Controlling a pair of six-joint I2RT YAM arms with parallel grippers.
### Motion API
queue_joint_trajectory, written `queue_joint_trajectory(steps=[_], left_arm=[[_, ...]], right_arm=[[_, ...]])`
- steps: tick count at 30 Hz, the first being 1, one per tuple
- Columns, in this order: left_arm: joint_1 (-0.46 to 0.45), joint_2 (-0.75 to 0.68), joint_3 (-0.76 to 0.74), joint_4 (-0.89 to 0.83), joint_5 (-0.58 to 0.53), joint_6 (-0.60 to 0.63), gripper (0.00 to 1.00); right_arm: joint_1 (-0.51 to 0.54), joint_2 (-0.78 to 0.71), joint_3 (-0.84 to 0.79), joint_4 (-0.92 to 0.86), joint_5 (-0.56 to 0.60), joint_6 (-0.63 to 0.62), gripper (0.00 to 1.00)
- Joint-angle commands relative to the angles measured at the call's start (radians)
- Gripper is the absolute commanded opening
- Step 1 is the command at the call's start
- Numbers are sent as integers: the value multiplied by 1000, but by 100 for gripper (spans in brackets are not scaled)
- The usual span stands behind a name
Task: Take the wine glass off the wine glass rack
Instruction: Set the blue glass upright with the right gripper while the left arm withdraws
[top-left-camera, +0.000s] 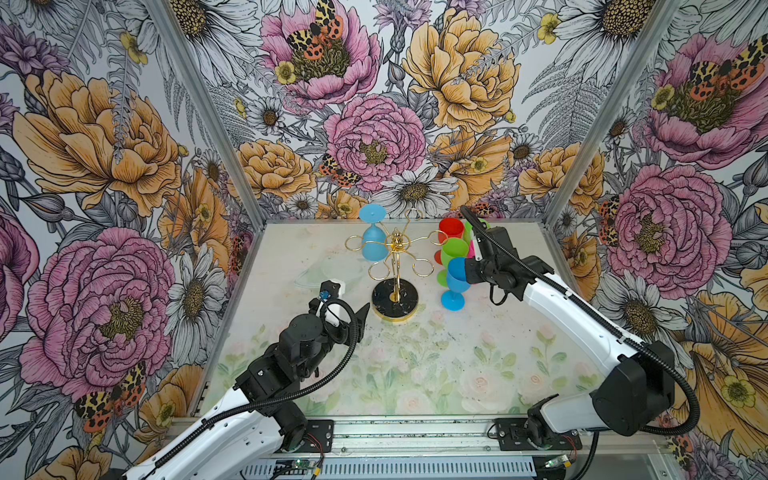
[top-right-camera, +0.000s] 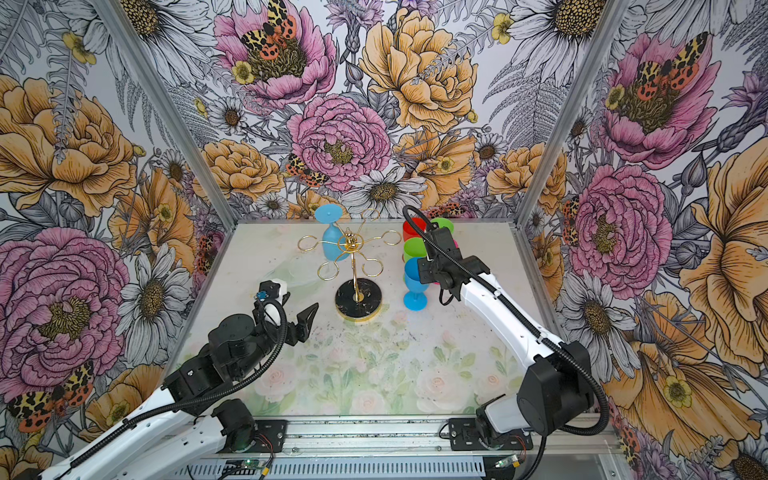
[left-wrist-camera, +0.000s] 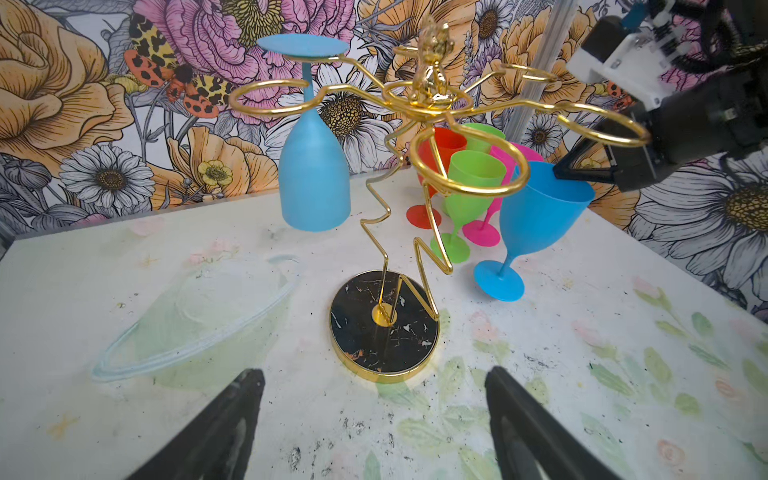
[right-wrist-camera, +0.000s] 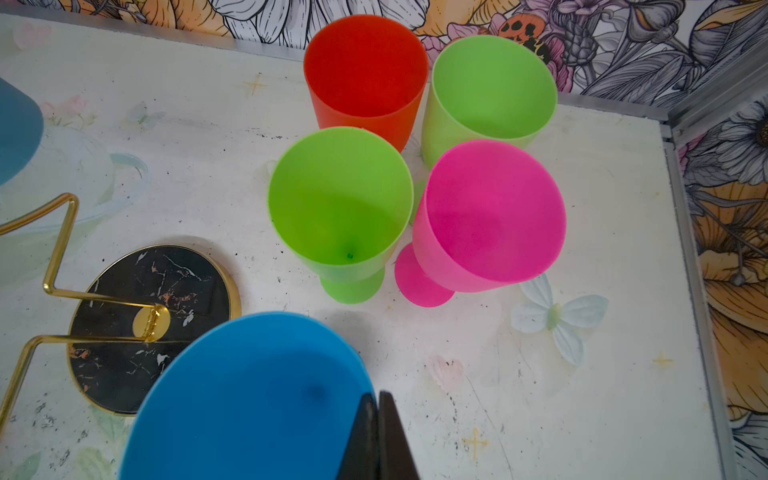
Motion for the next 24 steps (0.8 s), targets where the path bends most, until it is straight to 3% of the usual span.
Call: queue_joint_trajectory(steps=[1,9,14,24], left_arm=[[46,5,41,-34,70,-55,86],[117,29,73,-28,96,-53,88],[151,36,101,-40,168,-44,88],[164,38,121,-65,172,-34,88]], right_arm=[[-7,16,-16,71,13,-5,0],[-8,44,-40,111,18,0,0],[-9,54,-56,140,33,2,0],[-8,81,-70,164,31,5,0]])
